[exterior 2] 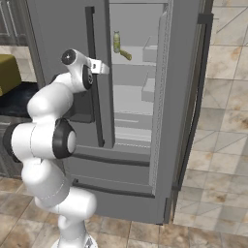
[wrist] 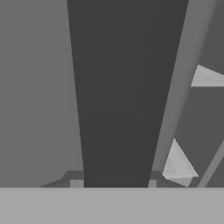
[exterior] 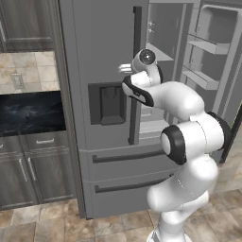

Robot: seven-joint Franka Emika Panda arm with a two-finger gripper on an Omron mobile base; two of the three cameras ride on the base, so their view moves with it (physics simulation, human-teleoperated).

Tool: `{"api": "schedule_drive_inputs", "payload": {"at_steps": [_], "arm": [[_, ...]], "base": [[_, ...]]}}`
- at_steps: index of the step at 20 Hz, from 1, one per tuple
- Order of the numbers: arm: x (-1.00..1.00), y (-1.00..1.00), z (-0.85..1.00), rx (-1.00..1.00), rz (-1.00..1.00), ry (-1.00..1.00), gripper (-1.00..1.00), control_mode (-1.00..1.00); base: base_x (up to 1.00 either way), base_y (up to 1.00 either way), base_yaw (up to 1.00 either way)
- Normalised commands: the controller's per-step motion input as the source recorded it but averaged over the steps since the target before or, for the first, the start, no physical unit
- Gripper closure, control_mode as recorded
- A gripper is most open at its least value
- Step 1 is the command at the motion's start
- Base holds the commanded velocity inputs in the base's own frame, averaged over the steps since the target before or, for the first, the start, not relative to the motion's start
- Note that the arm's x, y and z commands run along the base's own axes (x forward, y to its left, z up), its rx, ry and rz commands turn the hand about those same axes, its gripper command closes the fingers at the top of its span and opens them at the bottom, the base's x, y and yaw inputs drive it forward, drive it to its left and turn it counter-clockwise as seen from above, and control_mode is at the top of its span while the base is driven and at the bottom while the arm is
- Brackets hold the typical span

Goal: Retrieve the butter from the fridge and place it on a plate on the dining table. Then retrieve the butter knife by the fridge and place it near the plate.

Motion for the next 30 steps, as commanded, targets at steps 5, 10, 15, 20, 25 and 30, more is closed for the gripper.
{"api": "schedule_drive_inputs", "payload": {"at_steps": [5,10,15,20,25,30], "arm": [[-0.46,0.16,0.10,-0.02,-0.02,0.00,1.00,-1.00],[-0.68,0.34,0.08,-0.03,-0.07,0.00,1.00,-1.00],[-0.69,0.40,0.04,-0.02,-0.09,0.00,1.00,-1.00],[-0.70,0.58,0.02,-0.03,-0.12,0.00,1.00,-1.00],[-0.62,0.87,-0.01,-0.02,-0.16,0.00,1.00,-1.00],[-0.61,1.00,-0.08,0.00,-0.13,0.00,1.00,-1.00]], "base": [[0.00,0.00,0.00],[0.00,0.00,0.00],[0.00,0.00,0.00],[0.00,0.00,0.00],[0.00,0.00,0.00],[0.00,0.00,0.00]]}}
